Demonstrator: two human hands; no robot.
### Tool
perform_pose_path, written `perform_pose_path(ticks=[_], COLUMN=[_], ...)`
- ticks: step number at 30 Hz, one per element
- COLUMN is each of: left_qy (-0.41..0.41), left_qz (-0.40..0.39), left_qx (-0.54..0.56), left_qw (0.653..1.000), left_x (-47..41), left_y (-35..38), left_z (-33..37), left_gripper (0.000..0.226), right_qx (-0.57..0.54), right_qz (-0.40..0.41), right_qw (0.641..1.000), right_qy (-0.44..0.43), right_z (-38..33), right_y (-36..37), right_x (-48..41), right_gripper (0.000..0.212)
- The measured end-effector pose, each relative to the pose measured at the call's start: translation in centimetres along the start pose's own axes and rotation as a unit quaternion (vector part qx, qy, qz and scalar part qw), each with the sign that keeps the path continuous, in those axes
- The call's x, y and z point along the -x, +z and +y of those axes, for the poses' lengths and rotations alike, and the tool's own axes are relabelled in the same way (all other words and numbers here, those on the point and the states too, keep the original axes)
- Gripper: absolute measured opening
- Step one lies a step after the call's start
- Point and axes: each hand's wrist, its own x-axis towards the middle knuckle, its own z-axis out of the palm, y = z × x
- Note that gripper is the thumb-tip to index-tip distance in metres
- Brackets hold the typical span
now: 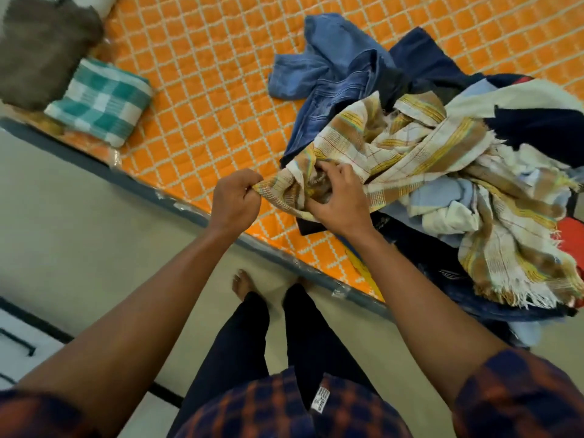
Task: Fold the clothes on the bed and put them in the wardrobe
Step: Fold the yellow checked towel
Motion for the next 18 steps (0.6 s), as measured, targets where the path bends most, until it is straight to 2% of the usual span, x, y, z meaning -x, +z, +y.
perform_pose_path(ticks=[3, 5, 8, 10, 13, 16, 18], left_qy=[-0.033, -0.051, -0.057, -0.048, -0.036, -0.059, -0.086], left_qz=[0.037, 0.057, 0.070, 0.067, 0.049, 0.055, 0.056], left_qx=[0.042, 0.066, 0.072, 0.066, 0.045, 0.057, 0.063], left_qw=[0.998, 0.995, 0.993, 0.994, 0.997, 0.995, 0.993], left_x=[1.5, 2.5, 4.5, 6.0, 8.5, 12.0, 14.7], left_y=[-1.0, -1.9, -3.6, -4.6, -6.3, -8.4, -10.3], left_z=[-0.6, -0.7, -1.4, -2.2, -3.5, -4.6, -5.8], left_gripper=[0.021, 0.015, 0.012, 0.011, 0.010, 0.021, 0.020], right_qx=[0.002, -0.052, -0.104, -0.068, -0.039, -0.100, -0.158], right_qz=[0.037, 0.062, 0.072, 0.052, 0.013, -0.022, -0.060], right_qw=[0.998, 0.994, 0.986, 0.987, 0.991, 0.989, 0.980], right_qy=[-0.049, -0.069, -0.110, -0.135, -0.130, -0.105, -0.102], right_z=[-2.4, -4.0, -6.9, -8.1, -9.1, -11.4, -14.2], right_y=[0.9, 1.1, 1.9, 3.3, 5.6, 6.4, 6.6], right_x=[0.3, 0.7, 2.4, 3.7, 5.6, 7.7, 9.1], right_gripper=[0.049, 0.034, 0.034, 0.033, 0.018, 0.014, 0.015])
